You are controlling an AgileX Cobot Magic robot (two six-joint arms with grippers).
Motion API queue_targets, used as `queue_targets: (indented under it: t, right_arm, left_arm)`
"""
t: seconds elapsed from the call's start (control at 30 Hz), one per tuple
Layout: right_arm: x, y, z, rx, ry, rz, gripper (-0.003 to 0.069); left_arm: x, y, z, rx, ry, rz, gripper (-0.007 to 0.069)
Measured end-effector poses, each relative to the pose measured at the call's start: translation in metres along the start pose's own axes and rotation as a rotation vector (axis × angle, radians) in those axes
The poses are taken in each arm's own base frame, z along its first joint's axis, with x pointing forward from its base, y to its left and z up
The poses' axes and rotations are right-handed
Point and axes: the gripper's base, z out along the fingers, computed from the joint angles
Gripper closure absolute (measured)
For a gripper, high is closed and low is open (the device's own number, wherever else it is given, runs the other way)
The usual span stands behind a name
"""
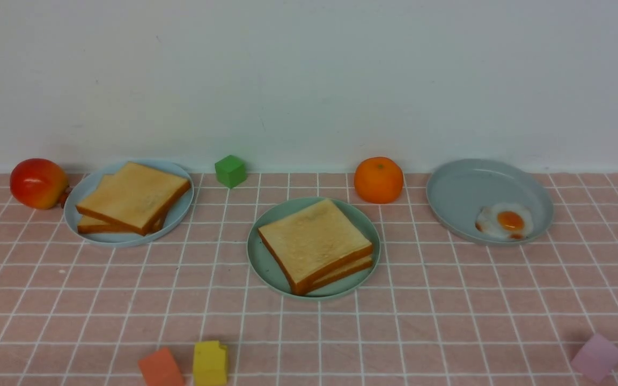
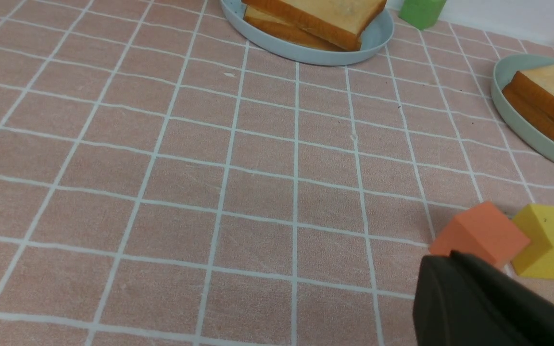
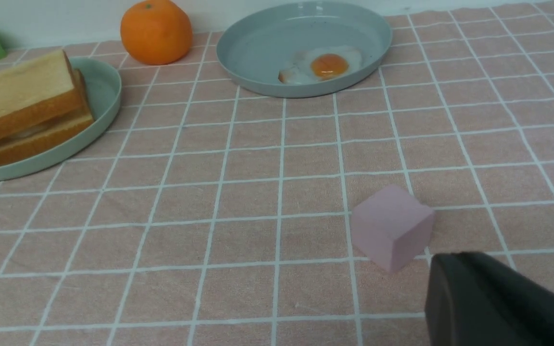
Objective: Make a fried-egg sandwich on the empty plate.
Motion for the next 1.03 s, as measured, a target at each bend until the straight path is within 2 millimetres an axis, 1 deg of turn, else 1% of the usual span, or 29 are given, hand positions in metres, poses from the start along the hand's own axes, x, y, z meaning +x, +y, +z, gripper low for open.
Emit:
queue_targets:
  t: [1.03]
  right_arm:
    - [0.0000, 0.0000, 0.0000, 0.000, 0.000, 0.000, 0.0596]
  left_arm:
    - [0.0001, 0.0000, 0.0000, 0.000, 0.001, -0.003, 0.0637]
